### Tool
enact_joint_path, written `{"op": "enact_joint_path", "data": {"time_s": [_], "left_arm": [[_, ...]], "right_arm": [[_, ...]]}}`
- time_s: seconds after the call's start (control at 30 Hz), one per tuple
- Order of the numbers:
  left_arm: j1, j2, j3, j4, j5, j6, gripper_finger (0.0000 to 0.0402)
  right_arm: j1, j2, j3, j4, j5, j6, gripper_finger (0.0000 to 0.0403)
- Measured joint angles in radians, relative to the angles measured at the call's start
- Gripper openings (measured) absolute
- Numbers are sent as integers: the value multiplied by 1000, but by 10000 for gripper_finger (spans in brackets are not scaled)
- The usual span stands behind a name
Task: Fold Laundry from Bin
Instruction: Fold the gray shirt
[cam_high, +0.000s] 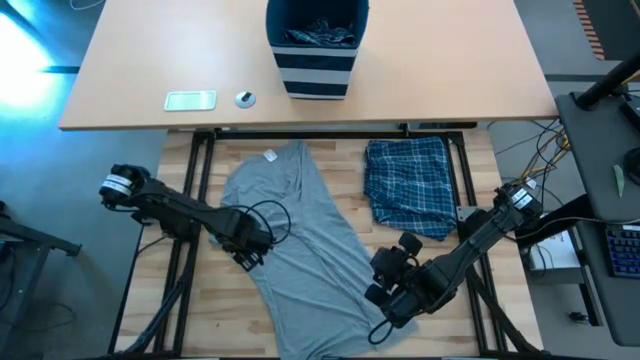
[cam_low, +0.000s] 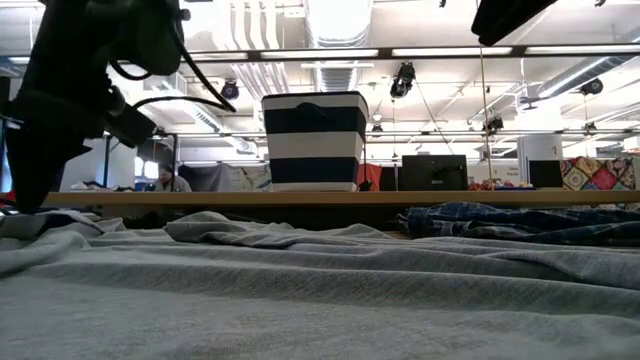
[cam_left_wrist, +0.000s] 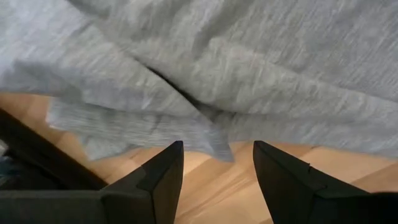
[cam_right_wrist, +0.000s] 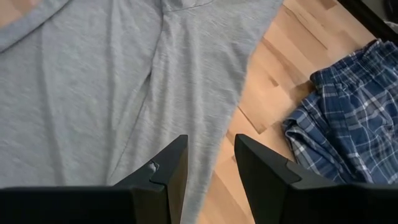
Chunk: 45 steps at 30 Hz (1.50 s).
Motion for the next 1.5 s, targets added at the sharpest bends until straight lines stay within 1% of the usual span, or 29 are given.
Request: {"op": "enact_joint_path", "data": {"time_s": [0.27,0.37,0.43,0.47,0.57,0.6,0.7,0.87,0.93,1.0,1.07,1.17,1.27,1.33,1.4,1.5], "left_arm": [[-2,96,-13,0,-10,11,177],[-2,122,-12,-1,-24,40,167],[-2,130,-12,0,-24,54,143],[-2,132,-12,-1,-24,63,124],[4,124,-12,-6,-23,83,38],[9,111,-12,-9,-22,81,19],[26,62,10,-54,9,73,11],[75,-77,114,-167,24,59,1],[124,-147,154,-178,23,45,1],[199,-219,183,-173,23,34,0],[300,-277,199,-160,21,37,0],[474,-330,200,-130,27,86,0],[645,-338,186,-91,88,167,0],[738,-326,174,-22,152,211,0],[815,-305,167,76,219,246,0],[888,-252,165,219,270,259,0]], "right_arm": [[-15,0,0,4,0,13,130],[-15,0,0,5,0,20,130],[-15,0,0,6,0,20,130],[-15,0,0,7,0,20,130],[-15,0,0,9,0,20,130],[-15,0,0,9,0,20,130],[-15,0,1,12,0,20,130],[-14,0,1,12,-2,20,130],[-14,0,1,13,-4,19,130],[-14,0,2,16,-9,7,130],[-14,0,2,19,-10,-8,130],[-11,0,2,42,-10,-34,130],[-8,0,2,65,-11,-52,130],[-7,0,2,77,-18,-51,130],[-7,0,2,78,-20,-51,130],[-7,0,2,97,-21,-49,130]]}}
